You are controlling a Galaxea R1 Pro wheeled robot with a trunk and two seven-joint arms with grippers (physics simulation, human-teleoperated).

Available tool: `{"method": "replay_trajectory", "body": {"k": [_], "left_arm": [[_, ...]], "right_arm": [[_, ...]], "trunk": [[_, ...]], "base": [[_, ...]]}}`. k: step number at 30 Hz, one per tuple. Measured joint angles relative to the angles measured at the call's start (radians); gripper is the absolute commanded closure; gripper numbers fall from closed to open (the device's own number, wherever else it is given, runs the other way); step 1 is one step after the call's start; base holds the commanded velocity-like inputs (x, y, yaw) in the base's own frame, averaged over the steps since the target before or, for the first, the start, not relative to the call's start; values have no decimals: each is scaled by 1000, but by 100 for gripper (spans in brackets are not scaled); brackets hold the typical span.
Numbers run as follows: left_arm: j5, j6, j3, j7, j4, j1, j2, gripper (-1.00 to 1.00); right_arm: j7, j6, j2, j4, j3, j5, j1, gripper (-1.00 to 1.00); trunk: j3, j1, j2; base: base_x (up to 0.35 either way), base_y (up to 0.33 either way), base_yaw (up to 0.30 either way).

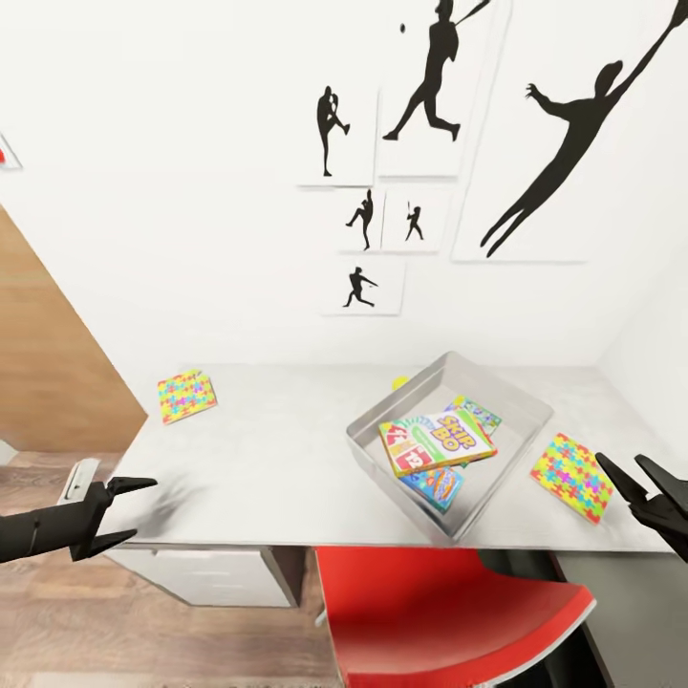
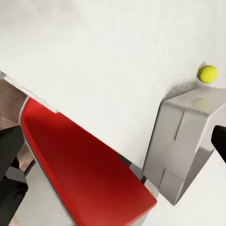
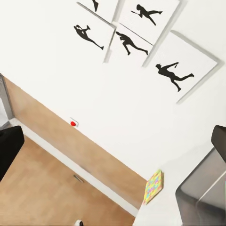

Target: Put all the toys in the child's room - the three board games (two on the bed and one on the table), the two jigsaw puzzles on the table, and the tennis ball on the table - inside the toy box on the table in the child's room.

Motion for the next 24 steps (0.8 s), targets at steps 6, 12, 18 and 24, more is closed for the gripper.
{"method": "replay_trajectory", "body": {"k": [6, 12, 18, 24], "left_arm": [[-5, 0, 2, 1, 0, 1, 1, -100], [-29, 0, 4, 1, 0, 2, 4, -100], [-53, 0, 4, 0, 1, 3, 6, -100], [-64, 0, 6, -1, 1, 4, 9, -100]], "right_arm": [[1, -1, 0, 1, 0, 5, 0, -100], [1, -2, 0, 2, 0, 6, 0, -100], [1, -2, 0, 2, 0, 7, 0, -100], [1, -2, 0, 1, 0, 7, 0, -100]], "trunk": [[10, 0, 0], [19, 0, 0], [29, 0, 0], [39, 0, 0]], "base": [[-188, 88, 42], [-112, 184, 11], [-31, 133, 3], [-9, 40, 1]]}}
